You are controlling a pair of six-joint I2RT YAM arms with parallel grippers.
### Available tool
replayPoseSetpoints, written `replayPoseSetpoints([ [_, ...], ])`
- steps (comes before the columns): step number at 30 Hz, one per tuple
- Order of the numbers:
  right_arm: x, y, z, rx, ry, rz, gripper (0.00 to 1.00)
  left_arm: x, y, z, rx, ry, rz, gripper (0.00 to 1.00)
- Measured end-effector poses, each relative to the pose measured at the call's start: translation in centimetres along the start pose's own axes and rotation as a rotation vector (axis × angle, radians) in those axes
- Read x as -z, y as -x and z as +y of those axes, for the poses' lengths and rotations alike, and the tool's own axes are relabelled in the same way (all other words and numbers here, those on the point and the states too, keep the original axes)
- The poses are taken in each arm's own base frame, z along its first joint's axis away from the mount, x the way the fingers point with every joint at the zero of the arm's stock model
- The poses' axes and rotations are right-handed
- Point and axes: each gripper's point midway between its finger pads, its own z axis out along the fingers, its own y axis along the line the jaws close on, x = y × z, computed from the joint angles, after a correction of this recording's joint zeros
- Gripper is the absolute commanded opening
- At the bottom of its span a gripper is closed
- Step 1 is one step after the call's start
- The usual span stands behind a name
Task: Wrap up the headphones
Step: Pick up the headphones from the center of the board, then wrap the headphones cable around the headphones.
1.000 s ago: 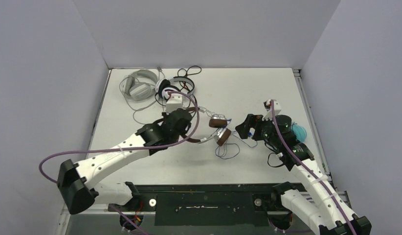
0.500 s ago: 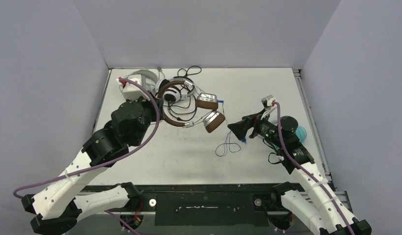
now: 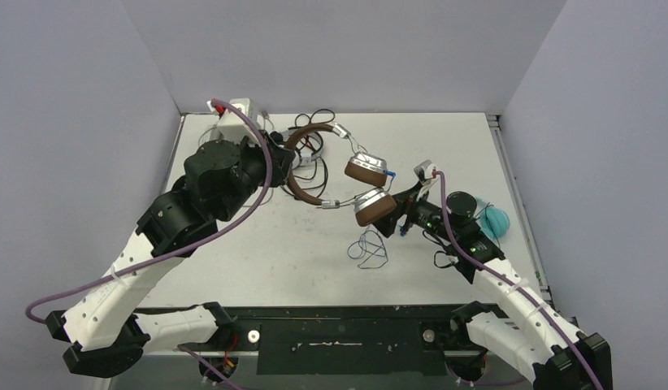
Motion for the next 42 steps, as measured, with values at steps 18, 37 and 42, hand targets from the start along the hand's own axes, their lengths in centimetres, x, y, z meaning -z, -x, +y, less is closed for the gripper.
replayPoseSetpoints([
  [18, 9.0, -2.7, -15.8, -0.278, -1.067, -0.134, 0.74, 1.3, 10.4, 9.9, 0.044, 0.414, -0.259, 0.01],
  [37, 0.5, -2.7, -6.4, -0.09, -0.339, 0.003, 0.84, 4.9, 10.9, 11.8, 0.03, 0.448, -0.382, 0.02],
  [42, -2.6, -7.7, -1.5, 0.025, -0.121, 0.194, 0.86, 2.6, 9.3, 11.3, 0.008, 0.419, -0.309, 0.02],
])
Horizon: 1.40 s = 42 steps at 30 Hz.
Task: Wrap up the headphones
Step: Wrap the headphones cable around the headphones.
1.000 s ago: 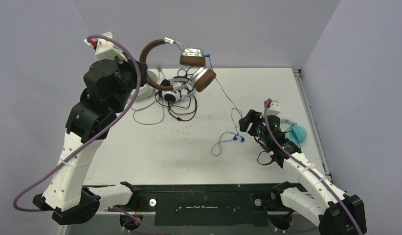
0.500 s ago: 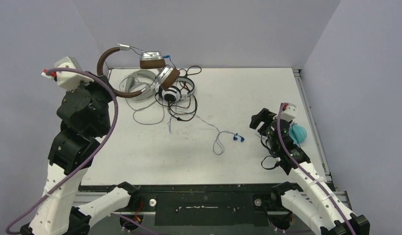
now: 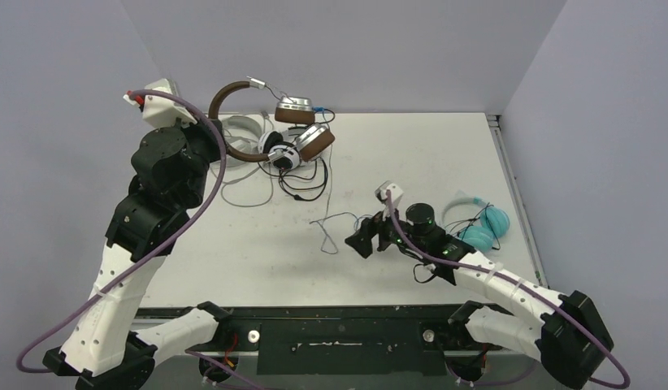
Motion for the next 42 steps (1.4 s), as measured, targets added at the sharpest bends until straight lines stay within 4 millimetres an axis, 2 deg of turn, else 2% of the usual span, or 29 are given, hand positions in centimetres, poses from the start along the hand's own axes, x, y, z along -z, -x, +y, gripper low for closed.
replayPoseSetpoints([
  [2, -0.9, -1.4, 1.7, 0.06, 0.056, 0.05, 0.87, -0.1, -0.3, -0.2, -0.004, -0.009, 0.013, 0.02],
  [5, -2.2, -2.0, 2.9, 0.127, 0.093, 0.068, 0.86, 0.2, 0.6, -0.8, 0.005, -0.032, 0.008, 0.02],
  [7, -3.2, -1.9, 2.6, 0.154, 0.079, 0.06, 0.86, 0.6, 1.7, -1.2, 0.02, -0.052, -0.008, 0.02],
  [14, -5.5, -0.5, 1.4, 0.191, 0.03, 0.005, 0.85, 3.2, 7.9, -2.9, 0.108, -0.149, -0.115, 0.02],
  [19, -6.6, 1.3, 1.8, 0.189, 0.038, -0.057, 0.83, 4.0, 10.4, -4.1, 0.141, -0.201, -0.153, 0.02],
  [26, -9.0, 2.2, 3.1, 0.166, 0.111, -0.092, 0.82, 2.7, 11.6, -6.0, 0.15, -0.231, -0.162, 0.02],
  [27, -9.3, 2.3, 3.1, 0.167, 0.111, -0.094, 0.8, 2.3, 11.4, -6.4, 0.148, -0.233, -0.157, 0.02],
  [29, -9.7, 2.4, 2.9, 0.173, 0.106, -0.099, 0.7, 1.4, 11.1, -7.1, 0.142, -0.239, -0.143, 0.02],
  [31, -10.1, 2.6, 2.5, 0.185, 0.089, -0.11, 0.67, 0.7, 10.9, -7.8, 0.137, -0.244, -0.135, 0.02],
  [33, -10.4, 3.1, 2.0, 0.189, 0.061, -0.127, 0.68, 0.5, 11.2, -8.2, 0.138, -0.248, -0.136, 0.02],
  [35, -10.4, 3.6, 1.6, 0.193, 0.037, -0.149, 0.73, 0.7, 11.9, -8.3, 0.147, -0.254, -0.15, 0.02],
  [37, -10.4, 4.5, 1.1, 0.192, 0.02, -0.184, 0.82, 1.3, 13.1, -8.3, 0.161, -0.263, -0.177, 0.02],
  [40, -10.2, 5.8, -0.2, 0.18, -0.018, -0.227, 0.86, 2.8, 15.5, -8.0, 0.191, -0.277, -0.234, 0.01],
  [42, -9.9, 6.3, -1.6, 0.151, -0.057, -0.248, 0.96, 3.8, 16.7, -7.6, 0.211, -0.282, -0.268, 0.01],
])
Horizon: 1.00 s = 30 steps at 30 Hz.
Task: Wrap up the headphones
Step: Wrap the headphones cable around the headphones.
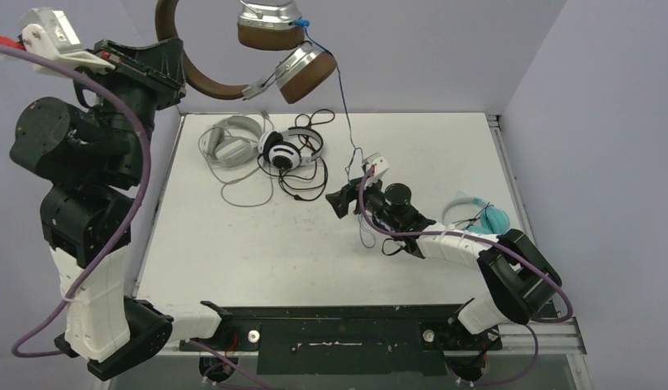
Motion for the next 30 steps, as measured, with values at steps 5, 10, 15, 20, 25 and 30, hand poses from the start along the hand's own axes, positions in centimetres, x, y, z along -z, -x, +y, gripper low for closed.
replayPoseSetpoints([
  [5, 1.0, -0.6, -3.8, -0.064, -0.087, -0.012, 1.0, 1.7, 2.5, 0.4, 0.018, 0.004, -0.059, 0.01],
  [10, 2.4, -2.2, -4.7, -0.075, -0.128, 0.009, 1.0, 2.4, 3.7, 0.7, 0.016, 0.013, -0.09, 0.01],
  [15, 3.7, -1.0, -7.5, -0.106, -0.265, -0.03, 1.0, 2.5, 4.1, 0.9, 0.007, 0.028, -0.107, 0.01],
  [20, 5.1, -0.9, -11.3, -0.143, -0.405, -0.037, 1.0, 2.6, 3.3, 1.4, -0.012, 0.047, -0.09, 0.01],
  [25, 5.4, -1.3, -11.8, -0.143, -0.429, -0.024, 1.0, 2.9, 2.8, 1.4, -0.019, 0.048, -0.073, 0.01],
  [30, 4.9, -0.8, -9.4, -0.08, -0.274, -0.023, 1.0, 3.5, 2.8, 0.9, -0.011, 0.033, -0.066, 0.01],
])
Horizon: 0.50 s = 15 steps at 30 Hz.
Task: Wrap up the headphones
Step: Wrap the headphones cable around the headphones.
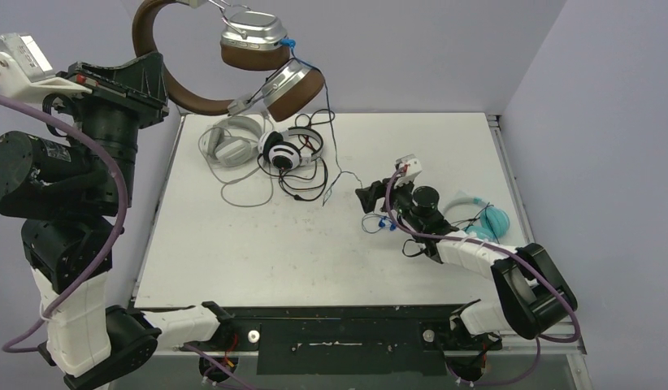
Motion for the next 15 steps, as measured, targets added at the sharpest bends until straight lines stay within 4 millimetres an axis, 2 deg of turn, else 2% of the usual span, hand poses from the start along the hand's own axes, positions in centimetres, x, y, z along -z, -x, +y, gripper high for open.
replayPoseSetpoints([
  [3, 0.3, 0.6, 2.8, 0.059, 0.158, -0.024, 0.99, 0.3, 0.0, -0.2, 0.006, -0.007, 0.005, 0.01],
  [10, 0.6, 0.3, 9.1, 0.226, 0.401, -0.014, 0.96, 0.7, 0.0, -0.6, 0.017, -0.021, 0.011, 0.01],
  [12, 0.4, 0.3, 11.0, 0.271, 0.455, -0.014, 0.92, 0.7, 0.0, -0.6, 0.02, -0.02, 0.01, 0.01],
  [13, 0.4, 0.4, 11.8, 0.288, 0.474, -0.015, 0.85, 0.7, 0.0, -0.6, 0.021, -0.02, 0.011, 0.01],
  [14, 0.4, 0.3, 12.4, 0.297, 0.49, -0.015, 0.71, 0.7, 0.0, -0.6, 0.023, -0.019, 0.011, 0.01],
  [15, 0.4, 0.4, 13.2, 0.308, 0.509, -0.015, 0.52, 0.7, 0.0, -0.7, 0.023, -0.019, 0.011, 0.01],
])
